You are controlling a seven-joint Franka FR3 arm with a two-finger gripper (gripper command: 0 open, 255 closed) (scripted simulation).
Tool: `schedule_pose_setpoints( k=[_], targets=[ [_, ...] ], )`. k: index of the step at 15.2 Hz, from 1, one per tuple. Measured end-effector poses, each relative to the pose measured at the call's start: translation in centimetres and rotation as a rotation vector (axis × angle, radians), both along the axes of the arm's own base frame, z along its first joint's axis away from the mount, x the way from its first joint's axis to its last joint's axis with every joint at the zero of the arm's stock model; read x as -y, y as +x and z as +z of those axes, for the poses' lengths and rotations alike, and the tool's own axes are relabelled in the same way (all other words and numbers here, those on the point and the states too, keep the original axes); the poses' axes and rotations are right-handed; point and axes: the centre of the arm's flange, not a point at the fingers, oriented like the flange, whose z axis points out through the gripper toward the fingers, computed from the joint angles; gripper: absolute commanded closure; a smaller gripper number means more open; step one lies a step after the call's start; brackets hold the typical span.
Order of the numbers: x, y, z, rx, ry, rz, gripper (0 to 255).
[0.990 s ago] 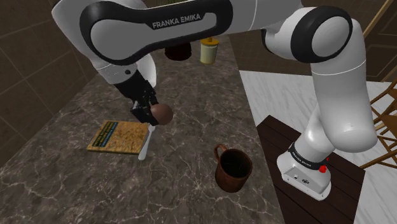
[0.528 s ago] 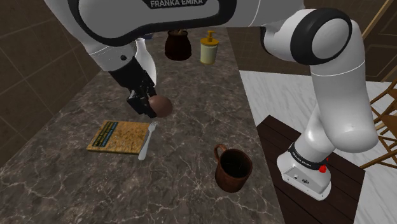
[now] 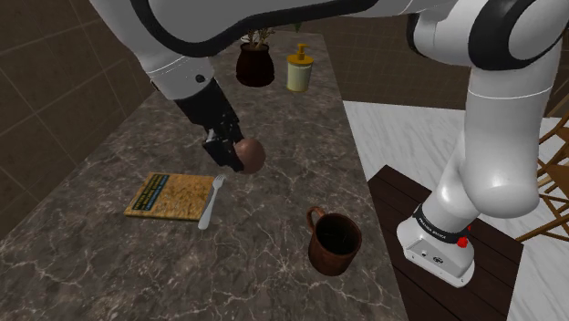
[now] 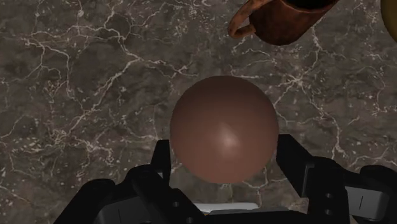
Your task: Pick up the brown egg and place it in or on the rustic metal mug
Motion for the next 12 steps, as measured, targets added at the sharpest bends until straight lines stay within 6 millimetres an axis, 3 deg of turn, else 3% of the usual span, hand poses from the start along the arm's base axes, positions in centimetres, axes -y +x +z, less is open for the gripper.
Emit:
schedule_pose_setpoints(
  k=[12],
  targets=[
    [5.3,-15.0,-0.1,0.000,-0.002,0.000,255]
  ],
)
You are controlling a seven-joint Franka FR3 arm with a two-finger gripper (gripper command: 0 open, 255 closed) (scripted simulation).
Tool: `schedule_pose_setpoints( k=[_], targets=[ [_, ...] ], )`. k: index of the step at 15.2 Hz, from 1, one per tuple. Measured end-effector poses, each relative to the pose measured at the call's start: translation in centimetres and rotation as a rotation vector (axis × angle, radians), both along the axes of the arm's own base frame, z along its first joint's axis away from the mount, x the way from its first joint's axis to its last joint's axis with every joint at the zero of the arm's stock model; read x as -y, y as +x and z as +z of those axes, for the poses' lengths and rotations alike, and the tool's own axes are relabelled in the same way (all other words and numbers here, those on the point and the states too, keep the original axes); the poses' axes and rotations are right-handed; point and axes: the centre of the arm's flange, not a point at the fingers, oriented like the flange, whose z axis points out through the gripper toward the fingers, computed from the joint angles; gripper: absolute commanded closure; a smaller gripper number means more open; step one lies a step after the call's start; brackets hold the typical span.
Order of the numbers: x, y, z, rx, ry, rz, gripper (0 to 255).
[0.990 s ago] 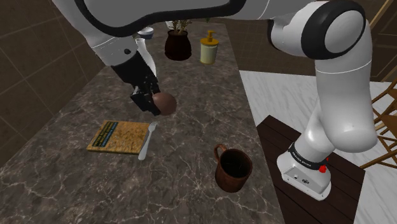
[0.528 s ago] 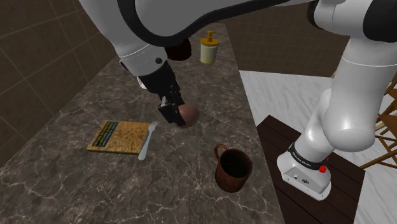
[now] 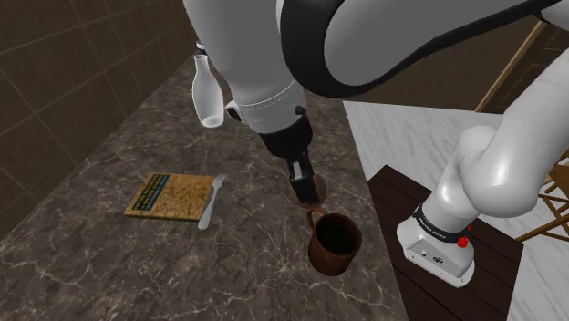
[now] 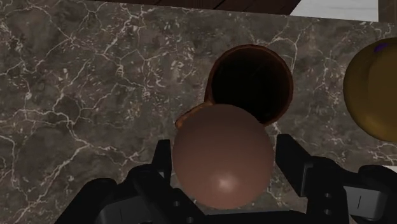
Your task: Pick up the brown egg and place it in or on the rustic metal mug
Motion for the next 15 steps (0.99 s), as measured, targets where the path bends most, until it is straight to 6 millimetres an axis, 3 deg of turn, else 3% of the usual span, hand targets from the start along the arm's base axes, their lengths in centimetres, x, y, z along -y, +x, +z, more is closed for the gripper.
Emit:
schedule_pose_setpoints(
  k=[4,15],
  targets=[
    [1.5,-4.1,-0.2,0.000,0.000,0.000,255],
    [1.5,-4.6,-5.3,0.005,0.006,-0.001,255]
  ],
)
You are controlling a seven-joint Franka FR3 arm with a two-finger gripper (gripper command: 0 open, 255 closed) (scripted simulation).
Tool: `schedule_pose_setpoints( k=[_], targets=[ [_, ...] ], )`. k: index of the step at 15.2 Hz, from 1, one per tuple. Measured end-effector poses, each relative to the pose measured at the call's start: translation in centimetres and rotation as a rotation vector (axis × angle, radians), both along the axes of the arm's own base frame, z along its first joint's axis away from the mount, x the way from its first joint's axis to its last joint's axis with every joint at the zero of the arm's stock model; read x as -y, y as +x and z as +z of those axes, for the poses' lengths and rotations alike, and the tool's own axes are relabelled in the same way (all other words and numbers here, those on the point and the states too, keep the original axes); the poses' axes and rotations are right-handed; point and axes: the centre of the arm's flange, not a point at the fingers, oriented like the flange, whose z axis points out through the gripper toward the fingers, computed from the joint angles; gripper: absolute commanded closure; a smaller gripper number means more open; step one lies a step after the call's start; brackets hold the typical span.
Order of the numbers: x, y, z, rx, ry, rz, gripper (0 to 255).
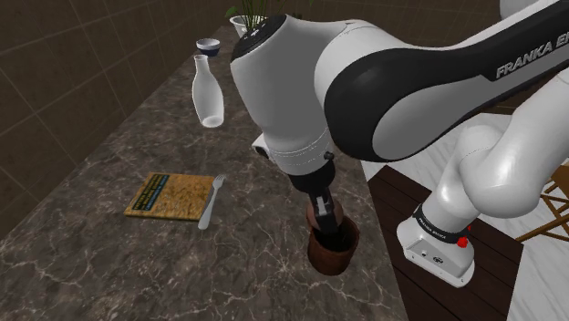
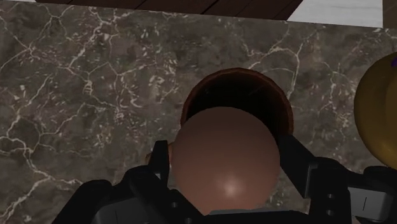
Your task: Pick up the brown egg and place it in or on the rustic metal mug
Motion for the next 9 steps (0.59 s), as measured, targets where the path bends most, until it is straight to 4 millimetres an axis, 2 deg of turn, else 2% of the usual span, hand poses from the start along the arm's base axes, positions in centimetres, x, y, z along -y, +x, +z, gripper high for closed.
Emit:
schedule_pose_setpoints(
  k=[3,8,9],
  targets=[
    [0.22,0.06,-1.41,-0.004,-0.005,0.000,255],
    [0.24,0.05,-1.63,-0.005,-0.006,-0.001,255],
    [0.24,0.05,-1.64,-0.005,-0.006,-0.001,0]
  ],
)
